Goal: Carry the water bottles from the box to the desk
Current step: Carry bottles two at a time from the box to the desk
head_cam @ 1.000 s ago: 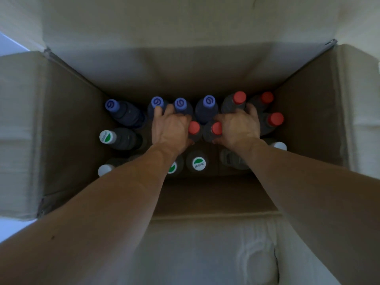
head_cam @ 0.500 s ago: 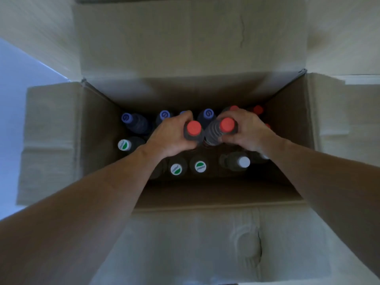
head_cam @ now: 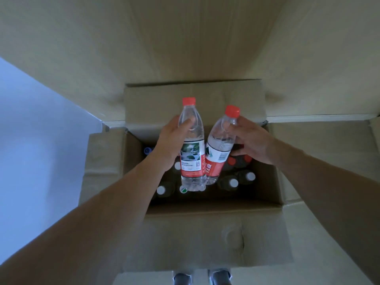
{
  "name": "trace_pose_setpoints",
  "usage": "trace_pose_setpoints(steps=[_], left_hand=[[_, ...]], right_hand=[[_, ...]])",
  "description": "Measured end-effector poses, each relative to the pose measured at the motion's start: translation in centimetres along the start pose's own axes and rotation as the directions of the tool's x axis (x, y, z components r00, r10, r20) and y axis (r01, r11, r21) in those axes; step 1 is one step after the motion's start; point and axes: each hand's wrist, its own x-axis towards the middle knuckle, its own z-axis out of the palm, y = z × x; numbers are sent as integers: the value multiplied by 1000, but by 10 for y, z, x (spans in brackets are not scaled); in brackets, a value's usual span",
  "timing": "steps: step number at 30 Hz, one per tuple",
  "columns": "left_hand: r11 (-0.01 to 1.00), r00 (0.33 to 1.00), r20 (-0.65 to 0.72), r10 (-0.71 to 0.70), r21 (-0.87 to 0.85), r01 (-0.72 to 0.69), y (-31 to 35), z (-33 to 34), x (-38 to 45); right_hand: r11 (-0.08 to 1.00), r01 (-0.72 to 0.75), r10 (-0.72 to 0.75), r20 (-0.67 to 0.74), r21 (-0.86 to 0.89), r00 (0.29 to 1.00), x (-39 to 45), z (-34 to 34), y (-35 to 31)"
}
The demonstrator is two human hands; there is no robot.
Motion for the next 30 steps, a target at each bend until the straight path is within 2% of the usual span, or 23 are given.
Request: trace_pose_setpoints(steps=[3,5,10,16,19,21,25,28,30], left_hand=[[996,993,-101,-60,-78,52,21,9,-17],[994,989,-115,-92,-72,84,41,14,-30],[984,989,19,-149,-97,150,96,18,-61],[966,969,152,-195,-142,217,149,18,-99],[982,975,158,-158,-78,172,171,23,-116],[991,987,106,-117,-48,122,184,28,-127],[995,996,52,-67,-75,71,209,47,-146],[998,995,78,-59,-26,61,234,62,-158],[997,986,153,-68,-38,74,251,70,-165]], right_hand=[[994,12,-5,-67,107,998,-20,14,-22],[990,23,-8,-106,138,994,-33,21,-39],[984,62,-30,-189,167,981,-67,34,-87],[988,56,-30,-179,143,983,-105,30,-136],[988,62,-39,-162,139,986,-125,24,-155],[980,67,-32,-184,186,982,-140,20,-165],[955,91,-26,-226,281,974,-166,12,-182],[958,83,-22,-219,275,975,-191,4,-198],[963,80,-27,-201,257,979,-209,-6,-208]])
